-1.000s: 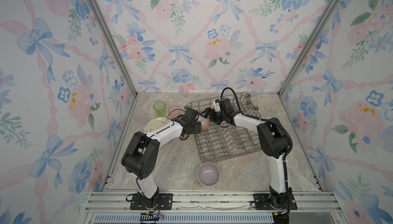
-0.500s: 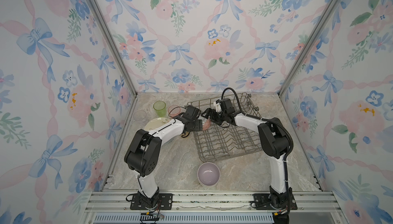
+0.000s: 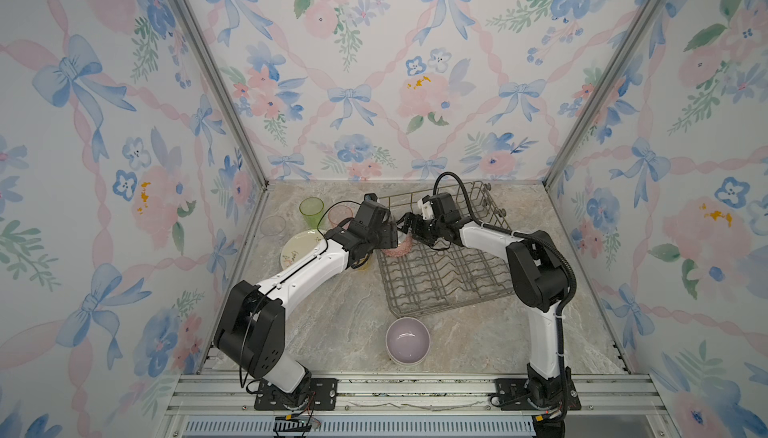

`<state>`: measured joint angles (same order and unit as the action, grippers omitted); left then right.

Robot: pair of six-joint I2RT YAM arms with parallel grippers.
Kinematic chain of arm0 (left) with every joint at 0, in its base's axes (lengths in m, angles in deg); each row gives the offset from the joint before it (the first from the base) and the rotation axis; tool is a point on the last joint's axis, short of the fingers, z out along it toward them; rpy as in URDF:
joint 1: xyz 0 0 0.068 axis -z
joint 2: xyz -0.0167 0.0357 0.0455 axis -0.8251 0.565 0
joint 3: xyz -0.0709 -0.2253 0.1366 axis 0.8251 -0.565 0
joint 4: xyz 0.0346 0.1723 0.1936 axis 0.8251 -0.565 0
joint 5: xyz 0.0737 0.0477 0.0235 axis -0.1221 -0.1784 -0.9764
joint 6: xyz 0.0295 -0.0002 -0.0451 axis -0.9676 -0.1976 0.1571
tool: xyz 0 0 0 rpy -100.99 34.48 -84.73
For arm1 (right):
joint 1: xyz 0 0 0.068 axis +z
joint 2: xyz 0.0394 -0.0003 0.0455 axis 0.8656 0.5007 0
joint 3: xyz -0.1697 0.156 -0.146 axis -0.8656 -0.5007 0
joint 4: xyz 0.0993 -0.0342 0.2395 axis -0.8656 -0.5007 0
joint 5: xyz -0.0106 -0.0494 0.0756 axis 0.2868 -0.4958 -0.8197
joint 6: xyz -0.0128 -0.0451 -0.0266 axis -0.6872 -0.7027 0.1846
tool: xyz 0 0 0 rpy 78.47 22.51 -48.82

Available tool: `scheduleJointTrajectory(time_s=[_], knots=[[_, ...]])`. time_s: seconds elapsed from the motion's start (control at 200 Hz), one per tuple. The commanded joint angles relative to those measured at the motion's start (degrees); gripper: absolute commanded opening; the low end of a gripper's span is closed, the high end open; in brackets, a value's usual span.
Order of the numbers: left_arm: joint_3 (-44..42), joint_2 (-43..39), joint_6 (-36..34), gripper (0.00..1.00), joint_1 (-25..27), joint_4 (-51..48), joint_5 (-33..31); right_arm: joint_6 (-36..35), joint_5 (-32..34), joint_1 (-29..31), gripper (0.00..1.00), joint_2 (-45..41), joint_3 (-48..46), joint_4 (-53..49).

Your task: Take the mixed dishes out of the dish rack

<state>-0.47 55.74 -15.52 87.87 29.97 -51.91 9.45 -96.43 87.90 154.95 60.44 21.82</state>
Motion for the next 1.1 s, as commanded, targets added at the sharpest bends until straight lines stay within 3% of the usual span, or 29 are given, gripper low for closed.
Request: scheduleJointTrajectory(time_s=[0.0,0.095,0.19,0.425,0.755,1.095], knots=[[-3.78,-3.46,-0.01,0.65,0.6,-0.48,1.8,-0.88,-0.06,-1.02,0.97,-3.03,-1.88,-1.55],[-6.1,-4.61,0.91,0.47,0.52,-0.47,4.87,-1.88,0.12,-0.99,0.97,-3.26,-1.88,-2.57],[-7.15,-4.2,1.14,0.43,0.51,-0.49,6.97,-2.26,0.23,-1.04,0.97,-3.17,-1.65,-3.01],[-6.42,0.08,2.66,0.42,0.72,-2.36,11.28,-4.17,0.27,-1.0,0.97,-3.56,-1.47,-4.95],[-0.67,2.96,0.99,0.48,5.63,-11.97,-0.24,-6.35,1.31,-1.04,0.97,-3.52,-1.39,-6.62],[-0.82,8.74,1.58,0.43,5.7,-13.13,-1.27,-5.61,0.45,-0.8,0.97,-3.61,-2.19,-5.4]])
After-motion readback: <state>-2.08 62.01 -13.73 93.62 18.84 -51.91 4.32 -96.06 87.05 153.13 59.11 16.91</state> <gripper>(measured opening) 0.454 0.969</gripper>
